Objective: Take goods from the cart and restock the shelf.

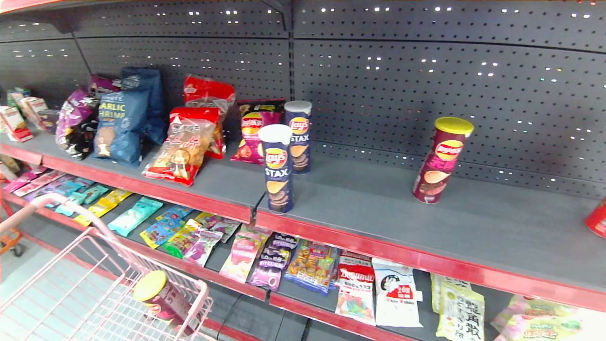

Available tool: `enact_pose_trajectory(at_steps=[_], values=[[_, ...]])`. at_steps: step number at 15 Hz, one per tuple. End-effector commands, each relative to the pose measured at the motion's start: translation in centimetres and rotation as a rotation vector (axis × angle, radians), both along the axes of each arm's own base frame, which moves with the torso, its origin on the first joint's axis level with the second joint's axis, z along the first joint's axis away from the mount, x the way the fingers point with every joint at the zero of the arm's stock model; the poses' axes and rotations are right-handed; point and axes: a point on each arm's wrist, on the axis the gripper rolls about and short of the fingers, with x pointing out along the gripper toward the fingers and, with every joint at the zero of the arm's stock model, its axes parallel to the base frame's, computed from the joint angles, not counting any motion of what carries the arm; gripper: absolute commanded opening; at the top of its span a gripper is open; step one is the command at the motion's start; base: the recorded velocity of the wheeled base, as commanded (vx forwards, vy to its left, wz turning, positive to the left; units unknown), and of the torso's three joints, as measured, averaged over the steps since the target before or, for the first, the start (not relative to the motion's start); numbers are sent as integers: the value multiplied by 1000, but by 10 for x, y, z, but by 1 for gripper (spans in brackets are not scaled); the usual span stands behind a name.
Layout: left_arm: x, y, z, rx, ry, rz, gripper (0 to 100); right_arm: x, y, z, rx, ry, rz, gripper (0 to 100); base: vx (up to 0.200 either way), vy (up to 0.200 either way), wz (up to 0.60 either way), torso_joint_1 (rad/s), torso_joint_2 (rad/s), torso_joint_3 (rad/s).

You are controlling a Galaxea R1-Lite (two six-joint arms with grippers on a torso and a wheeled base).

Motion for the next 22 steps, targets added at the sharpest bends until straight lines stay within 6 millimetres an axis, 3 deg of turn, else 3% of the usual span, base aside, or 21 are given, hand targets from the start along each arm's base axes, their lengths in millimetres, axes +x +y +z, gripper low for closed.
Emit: enact_pose_trajectory(at_steps=[1, 11, 16, 22], values=[[0, 0, 0, 0, 0, 1, 100, 0, 0, 0, -2, 1, 1, 100, 0, 0, 600, -2, 2, 2], [0, 0, 0, -2, 0, 1, 100, 0, 0, 0, -1, 1, 1, 100, 0, 0, 600, 1, 2, 1], [0, 0, 0, -2, 0, 1, 100, 0, 0, 0, 1, 1, 1, 100, 0, 0, 0, -17, 41, 24], [0, 0, 0, -2, 0, 1, 100, 0, 0, 0, 1, 1, 2, 100, 0, 0, 0, -145, 341, 183]])
